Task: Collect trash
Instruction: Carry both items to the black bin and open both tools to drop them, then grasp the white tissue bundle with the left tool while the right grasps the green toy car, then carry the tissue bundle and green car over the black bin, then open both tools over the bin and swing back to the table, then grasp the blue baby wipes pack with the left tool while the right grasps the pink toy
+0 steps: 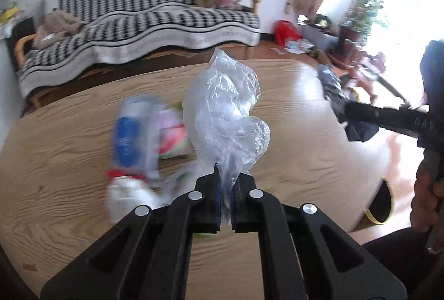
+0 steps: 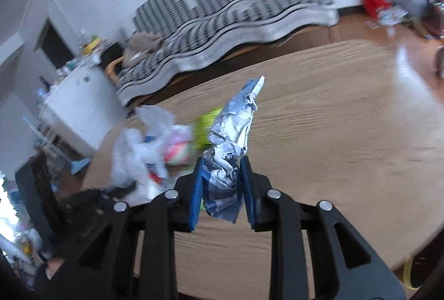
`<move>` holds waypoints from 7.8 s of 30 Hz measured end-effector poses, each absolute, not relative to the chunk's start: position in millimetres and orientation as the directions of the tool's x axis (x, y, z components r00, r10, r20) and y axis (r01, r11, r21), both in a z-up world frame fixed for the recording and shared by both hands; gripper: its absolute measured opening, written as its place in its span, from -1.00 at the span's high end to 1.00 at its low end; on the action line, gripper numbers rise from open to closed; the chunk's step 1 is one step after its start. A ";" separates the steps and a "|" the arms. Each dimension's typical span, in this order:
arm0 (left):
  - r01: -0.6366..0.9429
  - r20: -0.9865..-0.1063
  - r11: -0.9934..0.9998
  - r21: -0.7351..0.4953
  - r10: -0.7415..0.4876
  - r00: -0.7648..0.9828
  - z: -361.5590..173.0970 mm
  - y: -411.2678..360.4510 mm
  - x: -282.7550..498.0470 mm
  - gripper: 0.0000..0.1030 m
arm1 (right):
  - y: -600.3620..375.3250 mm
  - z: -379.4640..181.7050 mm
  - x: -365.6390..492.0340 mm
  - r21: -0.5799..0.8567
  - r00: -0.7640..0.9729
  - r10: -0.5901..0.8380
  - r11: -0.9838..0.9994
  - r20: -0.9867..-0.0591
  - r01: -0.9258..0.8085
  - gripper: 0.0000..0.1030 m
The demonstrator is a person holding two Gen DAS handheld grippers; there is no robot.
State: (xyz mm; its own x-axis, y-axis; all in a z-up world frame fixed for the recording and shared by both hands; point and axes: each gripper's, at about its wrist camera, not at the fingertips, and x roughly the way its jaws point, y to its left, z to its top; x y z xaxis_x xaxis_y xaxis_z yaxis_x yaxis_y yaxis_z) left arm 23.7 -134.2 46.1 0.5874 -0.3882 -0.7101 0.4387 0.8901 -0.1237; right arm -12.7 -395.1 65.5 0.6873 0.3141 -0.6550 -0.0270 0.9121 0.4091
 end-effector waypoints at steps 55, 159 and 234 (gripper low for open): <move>0.863 -0.901 0.496 -0.095 -0.412 0.138 -83.7 -610.0 -166.3 -0.56 | -781.2 -57.6 -288.4 0.280 0.510 -0.132 0.708 -0.850 0.649 -0.46; 0.605 -0.750 0.778 -0.168 -0.499 0.434 80.2 -356.8 -24.7 -0.26 | -609.4 63.1 -140.0 0.135 0.664 -0.137 0.930 -0.735 0.342 0.33; 0.243 -0.748 0.970 -0.021 -0.177 0.640 41.6 -50.6 62.3 -0.78 | -316.4 64.2 58.0 0.311 0.656 0.314 0.942 -0.687 -0.124 -0.61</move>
